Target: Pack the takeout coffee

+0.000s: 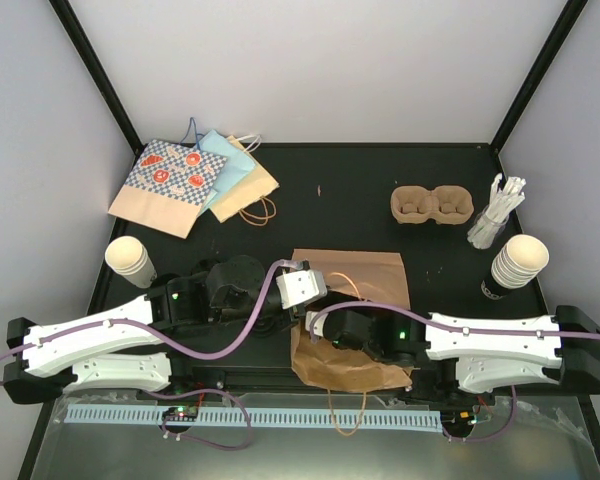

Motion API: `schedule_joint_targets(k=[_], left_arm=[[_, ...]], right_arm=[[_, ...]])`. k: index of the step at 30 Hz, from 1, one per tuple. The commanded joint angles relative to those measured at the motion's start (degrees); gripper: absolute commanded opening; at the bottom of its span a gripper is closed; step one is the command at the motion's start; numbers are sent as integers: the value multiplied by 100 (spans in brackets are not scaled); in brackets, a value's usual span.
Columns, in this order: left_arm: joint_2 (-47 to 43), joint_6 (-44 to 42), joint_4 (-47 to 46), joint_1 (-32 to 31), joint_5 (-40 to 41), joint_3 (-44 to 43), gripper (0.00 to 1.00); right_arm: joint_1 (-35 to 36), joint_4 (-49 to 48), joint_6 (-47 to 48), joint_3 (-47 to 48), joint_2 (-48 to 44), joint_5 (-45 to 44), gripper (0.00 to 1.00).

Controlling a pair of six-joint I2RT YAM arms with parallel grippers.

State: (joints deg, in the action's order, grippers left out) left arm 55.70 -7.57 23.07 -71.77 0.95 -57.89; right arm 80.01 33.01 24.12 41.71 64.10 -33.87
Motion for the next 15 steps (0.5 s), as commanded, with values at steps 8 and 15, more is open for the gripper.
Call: schedule_joint_targets(k=[8, 15], left_arm=[[-101, 280, -174, -98, -222, 39, 2], [-122, 346, -226, -101, -239, 99, 1]], right_arm=[[-105, -494, 394, 56, -22, 3, 43], [-102, -560, 390, 39, 102, 265, 44]])
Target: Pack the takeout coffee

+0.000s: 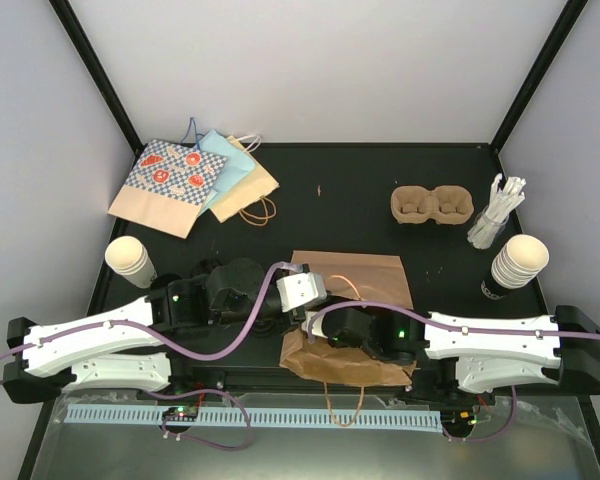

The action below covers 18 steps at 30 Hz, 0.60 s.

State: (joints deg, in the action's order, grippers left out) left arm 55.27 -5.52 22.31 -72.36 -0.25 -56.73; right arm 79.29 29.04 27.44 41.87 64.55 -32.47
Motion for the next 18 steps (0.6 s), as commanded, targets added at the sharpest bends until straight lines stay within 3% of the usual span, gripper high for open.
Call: schedule_joint_targets(k=[1, 11, 18], left_arm=[[-82, 153, -140, -42, -128, -38, 1], [-209, 222, -154, -41, -356, -75, 1], [-243, 332, -219, -42, -562, -13, 2]], right_arm=[[-28, -138, 37, 11, 110, 2, 44], [-128, -242, 147, -245, 478, -659, 43], [-134, -574, 288, -340, 562, -542, 43]])
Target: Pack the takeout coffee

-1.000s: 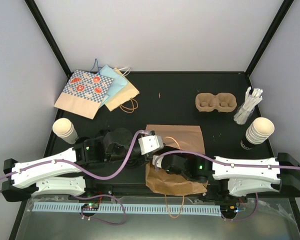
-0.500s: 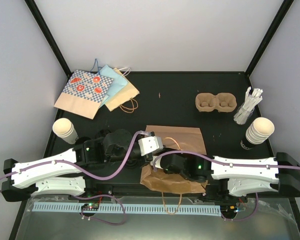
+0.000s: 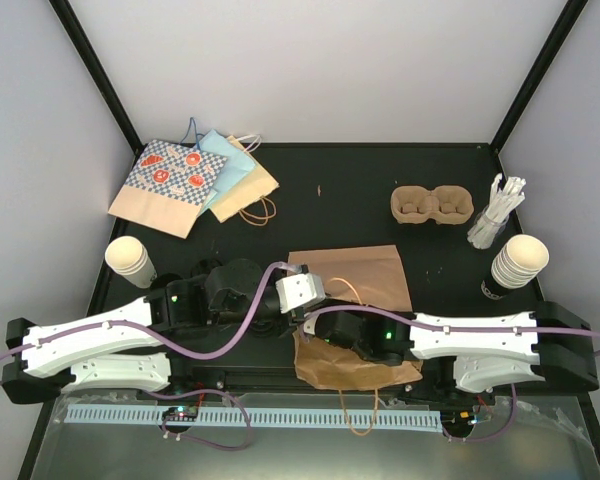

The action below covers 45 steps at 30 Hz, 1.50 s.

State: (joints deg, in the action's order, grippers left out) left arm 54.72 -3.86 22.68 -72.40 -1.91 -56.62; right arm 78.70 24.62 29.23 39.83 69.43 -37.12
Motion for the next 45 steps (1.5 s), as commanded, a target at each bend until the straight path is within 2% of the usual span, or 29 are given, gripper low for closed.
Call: schedule_joint_targets(k=[1, 6, 17, 22, 28, 38, 45], left_arm=[[-206, 178, -284, -37, -405, 0, 2], [-330, 281, -321, -37, -402, 36, 1], [-285, 446, -277, -37, -547, 106, 1], [-263, 467, -238, -37, -583, 128, 2], [-345, 480, -253, -28, -629, 160, 2], [-356, 497, -271, -17, -615, 178, 2], [-542, 626, -515, 60, -674, 224, 2]], right_arm=[[-74, -144, 135, -142, 126, -58, 44], [-129, 13, 153, -131, 382, 12, 44], [-196, -729, 570, -457, 731, -327, 44], [-201, -1792, 975, -677, 621, -829, 41], [-213, -2598, 1590, -1021, 112, -609, 41], [-241, -2433, 1730, -704, -154, -435, 40], [-265, -1949, 1568, -492, -122, -393, 40]])
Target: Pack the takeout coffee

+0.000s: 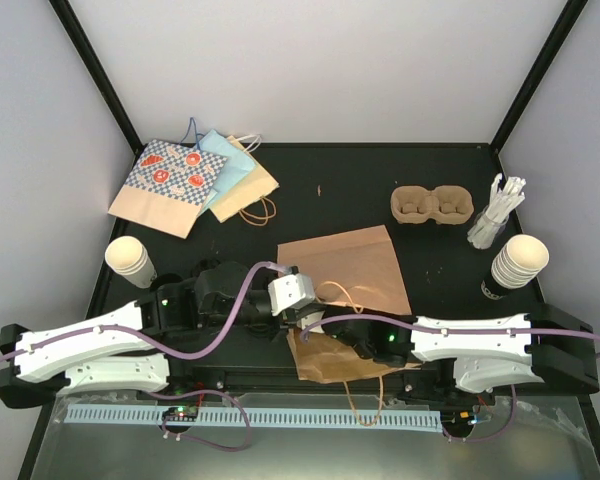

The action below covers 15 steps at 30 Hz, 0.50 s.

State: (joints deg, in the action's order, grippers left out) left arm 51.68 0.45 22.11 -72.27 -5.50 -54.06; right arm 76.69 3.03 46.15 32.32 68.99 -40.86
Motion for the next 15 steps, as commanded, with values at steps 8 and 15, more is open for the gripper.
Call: schedule_joint_targets(k=[8, 15], left_arm=[[-166, 345, -469, 260, -612, -117, 2], [-70, 435, -528, 332, -722, -184, 1]], right_arm=[[-58, 754, -284, 556, -458, 57, 39], [-59, 1084, -385, 690, -405, 211, 39]])
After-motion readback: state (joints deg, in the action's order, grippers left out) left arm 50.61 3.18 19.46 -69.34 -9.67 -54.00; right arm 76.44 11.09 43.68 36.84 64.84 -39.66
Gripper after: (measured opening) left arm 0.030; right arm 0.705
